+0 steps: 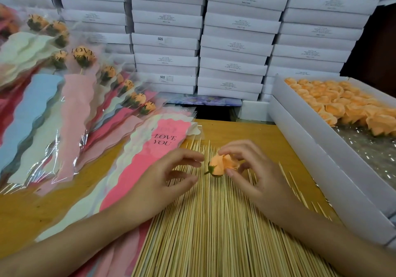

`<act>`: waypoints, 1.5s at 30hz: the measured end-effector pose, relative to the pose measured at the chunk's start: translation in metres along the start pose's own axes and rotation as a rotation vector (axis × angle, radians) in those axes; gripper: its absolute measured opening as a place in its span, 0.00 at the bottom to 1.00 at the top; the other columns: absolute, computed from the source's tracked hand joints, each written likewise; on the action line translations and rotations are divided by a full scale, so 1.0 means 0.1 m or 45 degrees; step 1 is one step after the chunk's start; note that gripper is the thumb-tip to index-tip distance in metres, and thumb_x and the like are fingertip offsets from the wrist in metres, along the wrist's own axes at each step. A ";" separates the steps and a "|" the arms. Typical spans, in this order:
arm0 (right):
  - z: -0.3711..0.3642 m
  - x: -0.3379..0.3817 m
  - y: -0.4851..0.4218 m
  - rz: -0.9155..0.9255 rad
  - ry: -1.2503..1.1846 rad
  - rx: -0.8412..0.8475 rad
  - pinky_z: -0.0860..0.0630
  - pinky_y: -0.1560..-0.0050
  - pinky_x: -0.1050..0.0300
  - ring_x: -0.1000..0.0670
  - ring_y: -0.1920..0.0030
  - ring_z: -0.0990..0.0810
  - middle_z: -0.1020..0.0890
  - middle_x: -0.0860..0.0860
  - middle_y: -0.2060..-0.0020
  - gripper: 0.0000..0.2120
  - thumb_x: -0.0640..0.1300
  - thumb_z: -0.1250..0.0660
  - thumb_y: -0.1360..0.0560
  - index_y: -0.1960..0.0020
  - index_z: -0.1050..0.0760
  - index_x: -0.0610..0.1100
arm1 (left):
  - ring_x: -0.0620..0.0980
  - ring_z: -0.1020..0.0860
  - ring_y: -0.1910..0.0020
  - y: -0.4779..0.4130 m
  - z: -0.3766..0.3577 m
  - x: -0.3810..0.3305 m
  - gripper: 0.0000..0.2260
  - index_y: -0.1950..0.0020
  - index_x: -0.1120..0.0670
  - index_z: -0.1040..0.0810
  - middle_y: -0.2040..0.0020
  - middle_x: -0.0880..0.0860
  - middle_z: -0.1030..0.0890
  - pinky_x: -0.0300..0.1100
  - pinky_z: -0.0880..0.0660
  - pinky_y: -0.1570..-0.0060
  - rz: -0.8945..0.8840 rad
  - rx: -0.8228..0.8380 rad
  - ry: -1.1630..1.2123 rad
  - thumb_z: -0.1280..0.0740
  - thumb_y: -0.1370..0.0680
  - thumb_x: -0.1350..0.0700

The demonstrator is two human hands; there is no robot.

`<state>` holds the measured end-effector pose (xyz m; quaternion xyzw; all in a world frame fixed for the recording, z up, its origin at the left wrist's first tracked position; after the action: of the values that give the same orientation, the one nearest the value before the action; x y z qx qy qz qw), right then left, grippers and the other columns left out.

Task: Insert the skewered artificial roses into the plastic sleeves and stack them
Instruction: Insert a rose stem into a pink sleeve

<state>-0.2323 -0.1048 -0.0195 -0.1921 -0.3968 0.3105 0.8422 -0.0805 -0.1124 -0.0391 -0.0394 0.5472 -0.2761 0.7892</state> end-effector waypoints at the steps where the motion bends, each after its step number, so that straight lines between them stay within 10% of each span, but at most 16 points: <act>1: -0.02 0.03 0.00 0.028 0.009 0.023 0.29 0.46 0.70 0.57 0.40 0.26 0.27 0.63 0.41 0.13 0.45 0.36 0.21 0.38 0.27 0.55 | 0.46 0.22 0.41 -0.01 -0.03 0.03 0.16 0.39 0.55 0.24 0.43 0.51 0.20 0.38 0.24 0.44 0.033 0.032 0.094 0.30 0.25 0.63; 16: -0.22 0.02 0.02 -0.007 0.190 0.233 0.33 0.41 0.72 0.64 0.40 0.29 0.31 0.68 0.41 0.23 0.59 0.35 0.26 0.33 0.37 0.61 | 0.50 0.19 0.61 -0.05 0.00 0.22 0.16 0.49 0.61 0.25 0.58 0.53 0.18 0.39 0.22 0.57 0.237 -0.044 0.383 0.27 0.33 0.59; 22: -0.01 -0.18 0.04 -0.187 0.435 0.023 0.38 0.61 0.67 0.58 0.59 0.27 0.28 0.58 0.61 0.19 0.52 0.34 0.24 0.36 0.36 0.60 | 0.55 0.17 0.55 -0.04 0.13 0.40 0.19 0.41 0.58 0.25 0.48 0.58 0.17 0.43 0.19 0.54 0.353 -0.178 0.746 0.25 0.30 0.62; 37: -0.09 -0.41 0.09 -0.383 0.546 0.198 0.32 0.45 0.60 0.55 0.69 0.26 0.27 0.50 0.72 0.14 0.47 0.40 0.21 0.38 0.35 0.58 | 0.55 0.16 0.58 -0.06 0.08 0.46 0.22 0.37 0.58 0.27 0.52 0.57 0.17 0.39 0.18 0.59 0.429 -0.171 0.928 0.31 0.31 0.62; 45: -0.11 -0.43 0.09 -0.361 0.445 0.190 0.40 0.63 0.67 0.52 0.68 0.26 0.26 0.51 0.71 0.14 0.45 0.39 0.21 0.38 0.34 0.58 | 0.53 0.17 0.60 -0.06 0.07 0.46 0.22 0.37 0.58 0.27 0.53 0.57 0.17 0.39 0.19 0.60 0.420 -0.141 0.918 0.31 0.30 0.62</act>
<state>-0.2480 -0.1284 -0.0548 -0.1224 -0.2439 0.1794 0.9452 -0.0655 -0.1411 -0.0726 0.1059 0.8020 -0.1120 0.5771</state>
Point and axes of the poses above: each hand's wrist, its own y-axis away from the middle knuckle, its own z-axis out of the back of the hand, x = y × z, the point moved 10 cm from there along -y, towards the middle knuckle
